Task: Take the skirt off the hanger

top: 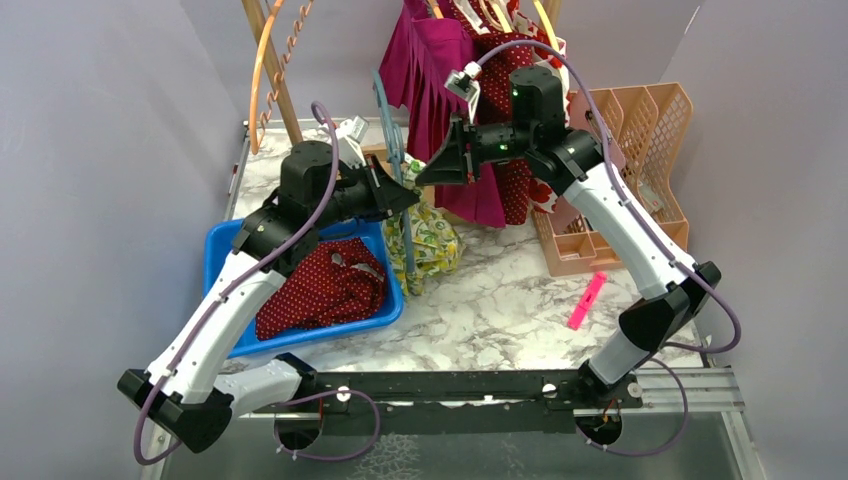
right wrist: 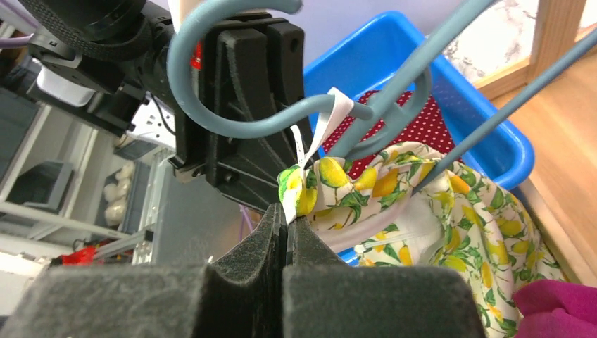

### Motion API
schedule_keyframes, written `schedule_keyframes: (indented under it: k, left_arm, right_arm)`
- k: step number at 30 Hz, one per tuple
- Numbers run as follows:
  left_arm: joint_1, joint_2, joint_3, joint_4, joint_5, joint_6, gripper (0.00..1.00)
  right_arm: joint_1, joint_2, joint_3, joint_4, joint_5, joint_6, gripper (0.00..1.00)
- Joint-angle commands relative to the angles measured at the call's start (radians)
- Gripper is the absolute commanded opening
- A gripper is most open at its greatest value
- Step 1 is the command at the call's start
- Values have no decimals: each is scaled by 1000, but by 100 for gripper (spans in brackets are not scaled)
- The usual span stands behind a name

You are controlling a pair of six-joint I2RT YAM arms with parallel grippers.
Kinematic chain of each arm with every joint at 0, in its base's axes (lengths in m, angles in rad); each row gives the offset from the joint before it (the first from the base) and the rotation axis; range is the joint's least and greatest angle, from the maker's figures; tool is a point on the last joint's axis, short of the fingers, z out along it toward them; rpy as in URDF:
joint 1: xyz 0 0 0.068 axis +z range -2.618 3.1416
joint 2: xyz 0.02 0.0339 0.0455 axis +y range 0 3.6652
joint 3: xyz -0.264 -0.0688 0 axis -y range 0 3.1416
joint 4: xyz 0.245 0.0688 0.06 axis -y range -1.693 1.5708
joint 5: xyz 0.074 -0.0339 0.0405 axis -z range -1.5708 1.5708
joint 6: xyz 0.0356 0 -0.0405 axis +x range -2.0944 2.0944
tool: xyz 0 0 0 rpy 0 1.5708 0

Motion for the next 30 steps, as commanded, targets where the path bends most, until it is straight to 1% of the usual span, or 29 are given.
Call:
schedule_keyframes:
  k: [1,4,6,9,11,12,15,17,22,24,27,30]
  left_arm:
    - [-18,27,12,-98,-192,28,0]
    - [-21,33,8,-98,-200,11,0]
    - [-25,31,3,-106,-226,6,0]
    - [-27,29,-2,-128,-285,8,0]
    - [-27,28,0,-131,-330,3,0]
    - [-27,32,8,-134,-344,1,0]
    - [-28,47,47,-146,-382,-11,0]
    - [-30,48,51,-144,-401,-25,0]
    - [-52,60,52,-147,-385,64,0]
    - [-59,48,32,-149,-396,116,0]
    - [-64,29,6,-159,-401,201,0]
    - [-71,7,-15,-160,-377,236,0]
  right_arm:
    - [4,-25,44,50,-197,9,1]
    - [6,-41,33,32,-174,-48,1]
    - [6,-61,26,57,-203,-66,1]
    - [6,-118,-51,231,-268,23,1]
    - [6,-136,-86,290,-307,77,1]
    - [6,-143,-100,286,-322,82,1]
    - [6,-160,-131,202,-331,19,1]
    - [7,-155,-133,194,-350,34,1]
    - [7,-113,-52,333,-225,220,1]
    - [7,-100,-8,347,-173,266,1]
    - [7,-101,14,343,-85,309,1]
    - [7,-84,36,314,-4,335,1]
